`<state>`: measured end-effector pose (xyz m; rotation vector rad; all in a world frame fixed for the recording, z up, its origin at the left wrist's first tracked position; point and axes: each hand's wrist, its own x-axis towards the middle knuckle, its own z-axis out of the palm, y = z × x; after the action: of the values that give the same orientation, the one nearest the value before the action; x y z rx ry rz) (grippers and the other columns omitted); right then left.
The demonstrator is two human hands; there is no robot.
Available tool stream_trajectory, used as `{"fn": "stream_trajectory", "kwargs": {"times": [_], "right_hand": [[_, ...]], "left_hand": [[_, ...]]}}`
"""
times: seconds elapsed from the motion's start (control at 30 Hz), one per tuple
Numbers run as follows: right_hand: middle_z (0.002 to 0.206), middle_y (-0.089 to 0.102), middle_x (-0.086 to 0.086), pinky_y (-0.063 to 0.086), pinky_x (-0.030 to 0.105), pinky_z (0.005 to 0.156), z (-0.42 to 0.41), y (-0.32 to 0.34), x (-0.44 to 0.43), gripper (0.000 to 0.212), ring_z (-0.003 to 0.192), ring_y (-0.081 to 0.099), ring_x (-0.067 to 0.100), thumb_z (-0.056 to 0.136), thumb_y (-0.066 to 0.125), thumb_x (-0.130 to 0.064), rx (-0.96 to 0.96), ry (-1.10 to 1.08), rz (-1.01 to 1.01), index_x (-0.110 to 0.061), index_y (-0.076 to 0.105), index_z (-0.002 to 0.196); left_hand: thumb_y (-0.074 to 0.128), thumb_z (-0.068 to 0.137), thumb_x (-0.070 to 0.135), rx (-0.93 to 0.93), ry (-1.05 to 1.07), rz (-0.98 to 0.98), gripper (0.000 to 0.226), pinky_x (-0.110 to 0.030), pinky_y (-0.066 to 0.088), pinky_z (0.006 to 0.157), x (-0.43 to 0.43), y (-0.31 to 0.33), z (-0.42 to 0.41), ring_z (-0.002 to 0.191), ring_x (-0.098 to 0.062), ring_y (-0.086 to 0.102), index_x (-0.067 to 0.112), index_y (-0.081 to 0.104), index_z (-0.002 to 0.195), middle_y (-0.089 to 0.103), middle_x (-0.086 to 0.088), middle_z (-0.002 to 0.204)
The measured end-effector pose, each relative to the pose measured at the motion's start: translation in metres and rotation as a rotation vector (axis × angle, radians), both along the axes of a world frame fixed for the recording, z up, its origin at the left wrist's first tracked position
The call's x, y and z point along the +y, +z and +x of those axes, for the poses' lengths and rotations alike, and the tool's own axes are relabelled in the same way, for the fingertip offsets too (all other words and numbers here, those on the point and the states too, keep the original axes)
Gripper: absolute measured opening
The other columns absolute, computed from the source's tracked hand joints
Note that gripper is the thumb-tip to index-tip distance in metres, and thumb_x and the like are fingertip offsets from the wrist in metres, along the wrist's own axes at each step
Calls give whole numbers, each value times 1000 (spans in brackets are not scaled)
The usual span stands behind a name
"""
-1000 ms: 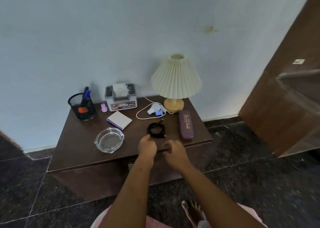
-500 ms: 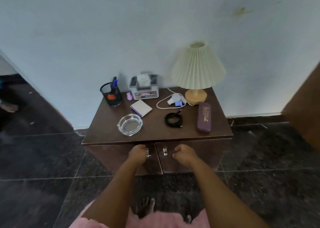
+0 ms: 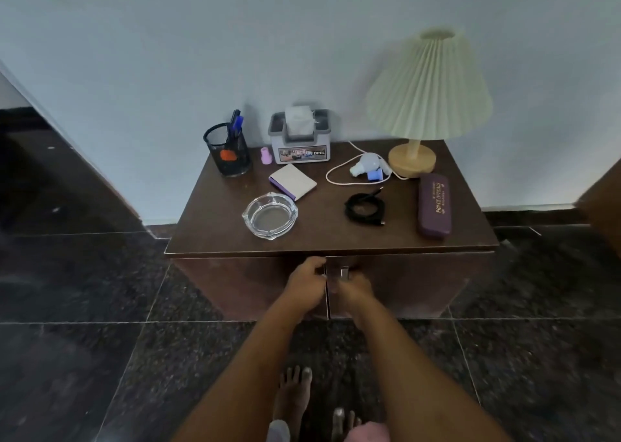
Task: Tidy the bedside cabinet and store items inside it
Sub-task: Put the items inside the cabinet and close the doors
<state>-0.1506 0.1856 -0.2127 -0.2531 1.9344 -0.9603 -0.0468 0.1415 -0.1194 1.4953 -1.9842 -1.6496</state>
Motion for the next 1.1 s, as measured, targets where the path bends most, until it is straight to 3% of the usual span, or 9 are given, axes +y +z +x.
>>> {"fn": "stream_trajectory", "kwargs": {"times": [0.1, 0.2, 0.27, 0.5, 0.6, 0.73, 0.8, 0.93, 1.1], "right_hand": [[104, 66, 8, 58, 48, 73, -5, -4, 7, 76, 90, 66, 29, 45, 73, -41, -84, 11, -30, -16, 58, 115], [97, 57, 0, 48, 34, 73, 16, 86, 34, 29, 89, 57, 19, 86, 60, -35, -210, 60, 20, -18, 53, 108], [102, 53, -5, 43, 38, 85, 12, 95, 49, 21, 101, 54, 17, 93, 49, -38, -270, 84, 91, -23, 52, 108], [118, 61, -3, 43, 32, 77, 16, 88, 109, 61, 99, 61, 17, 76, 53, -71, -400, 39, 95, -25, 58, 117], [113, 65, 3, 50, 43, 90, 18, 98, 115, 72, 95, 65, 23, 69, 54, -78, -238, 38, 120, -21, 60, 113], [97, 68, 16, 57, 39, 73, 4, 98, 121, 68, 83, 67, 31, 65, 77, -46, 31, -249, 32, 1, 60, 111], [108, 63, 20, 55, 41, 82, 2, 109, 127, 70, 95, 65, 35, 66, 75, -33, 133, -304, 101, 6, 49, 119], [132, 48, 27, 41, 40, 98, 0, 119, 143, 47, 122, 48, 40, 91, 50, -7, 315, -236, 328, 5, 28, 130], [131, 49, 24, 42, 44, 93, -18, 103, 170, 49, 119, 49, 40, 92, 46, -8, 471, -234, 444, -8, 22, 135]], "left_hand": [[54, 91, 9, 9, 73, -34, 27, -28, 40, 99, -2, -1, -5, 117, -25, 54, 8, 56, 118, 58, -11, 125], [53, 94, 23, 27, 107, -60, 31, -26, 37, 90, 5, 0, -10, 116, -25, 52, 7, 53, 121, 56, -9, 124], [50, 96, 24, 27, 73, -96, 32, -28, 39, 94, 14, 2, -12, 117, -27, 52, 7, 54, 123, 56, -11, 125], [59, 91, 20, -139, -236, -74, 22, -32, 54, 83, 36, 3, 11, 89, -24, 67, 6, 74, 98, 71, -19, 100], [59, 91, 24, -206, -353, -36, 22, -29, 54, 79, 50, 13, 13, 82, -21, 66, 11, 74, 101, 71, -15, 100], [60, 91, 23, -228, -383, 123, 23, -28, 56, 74, 68, 18, 16, 71, -19, 63, 8, 70, 106, 65, -12, 94], [61, 91, 18, -225, -432, 240, 24, -27, 54, 75, 81, 17, 16, 68, -15, 59, 6, 68, 111, 62, -9, 95], [59, 91, 9, -194, -668, 308, 32, -27, 45, 92, 115, 14, 7, 95, -16, 56, 1, 61, 122, 63, -10, 109], [50, 95, 2, -70, -896, 404, 37, -29, 36, 109, 147, 12, -21, 112, -25, 56, -6, 50, 131, 58, -19, 126]]}}
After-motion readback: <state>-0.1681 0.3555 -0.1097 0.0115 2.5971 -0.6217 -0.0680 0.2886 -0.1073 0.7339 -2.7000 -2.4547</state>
